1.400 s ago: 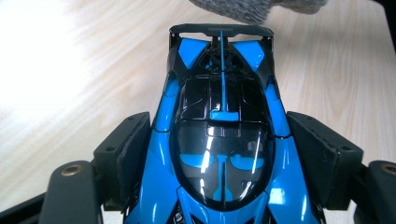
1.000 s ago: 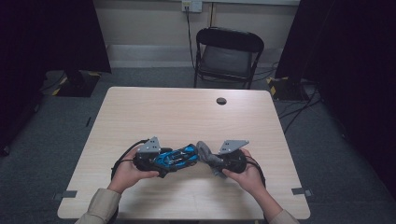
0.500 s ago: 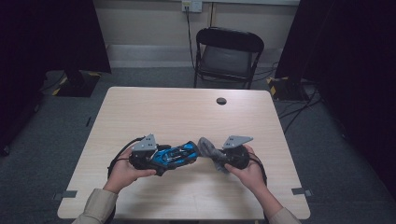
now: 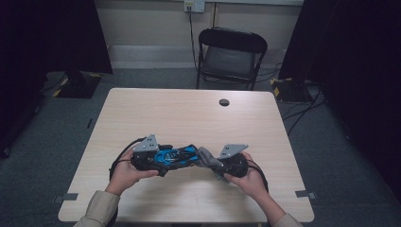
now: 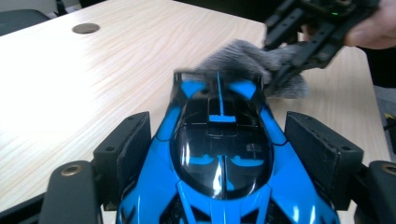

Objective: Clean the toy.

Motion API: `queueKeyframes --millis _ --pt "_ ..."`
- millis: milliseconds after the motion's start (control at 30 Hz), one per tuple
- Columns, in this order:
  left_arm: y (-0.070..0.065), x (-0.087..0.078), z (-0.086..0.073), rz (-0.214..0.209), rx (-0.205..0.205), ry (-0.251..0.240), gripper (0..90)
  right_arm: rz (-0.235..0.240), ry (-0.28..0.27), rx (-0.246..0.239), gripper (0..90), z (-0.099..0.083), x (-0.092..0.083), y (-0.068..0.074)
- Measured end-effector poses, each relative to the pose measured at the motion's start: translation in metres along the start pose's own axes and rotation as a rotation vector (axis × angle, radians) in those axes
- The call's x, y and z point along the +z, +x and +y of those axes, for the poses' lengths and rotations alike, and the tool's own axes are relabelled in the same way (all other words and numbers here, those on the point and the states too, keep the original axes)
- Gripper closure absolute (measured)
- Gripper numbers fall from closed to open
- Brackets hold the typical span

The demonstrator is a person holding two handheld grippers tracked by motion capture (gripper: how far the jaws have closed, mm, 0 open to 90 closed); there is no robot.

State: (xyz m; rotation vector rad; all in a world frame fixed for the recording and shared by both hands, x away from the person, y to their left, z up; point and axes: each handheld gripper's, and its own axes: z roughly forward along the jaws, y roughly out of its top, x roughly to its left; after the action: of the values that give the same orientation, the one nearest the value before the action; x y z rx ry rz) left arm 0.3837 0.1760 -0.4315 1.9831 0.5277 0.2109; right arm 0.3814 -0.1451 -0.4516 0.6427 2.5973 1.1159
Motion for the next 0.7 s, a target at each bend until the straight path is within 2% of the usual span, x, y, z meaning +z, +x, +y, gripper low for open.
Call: queueKeyframes --millis 200,267,533,700 --pt "0.002 0.006 -0.009 0.008 -0.002 0.036 24.6 -0.009 -0.013 0.008 71.0 -0.003 -0.007 -0.001" --pt "0.002 0.009 -0.012 -0.003 -0.010 0.044 24.5 -0.008 -0.014 0.011 71.1 -0.004 -0.007 -0.002" --pt "0.004 0.013 -0.017 0.006 -0.018 0.048 24.6 0.006 -0.028 0.011 71.0 -0.004 -0.008 -0.001" --pt "0.006 0.014 -0.018 0.013 -0.027 0.044 24.6 0.021 -0.051 -0.015 71.3 0.003 -0.012 0.006"
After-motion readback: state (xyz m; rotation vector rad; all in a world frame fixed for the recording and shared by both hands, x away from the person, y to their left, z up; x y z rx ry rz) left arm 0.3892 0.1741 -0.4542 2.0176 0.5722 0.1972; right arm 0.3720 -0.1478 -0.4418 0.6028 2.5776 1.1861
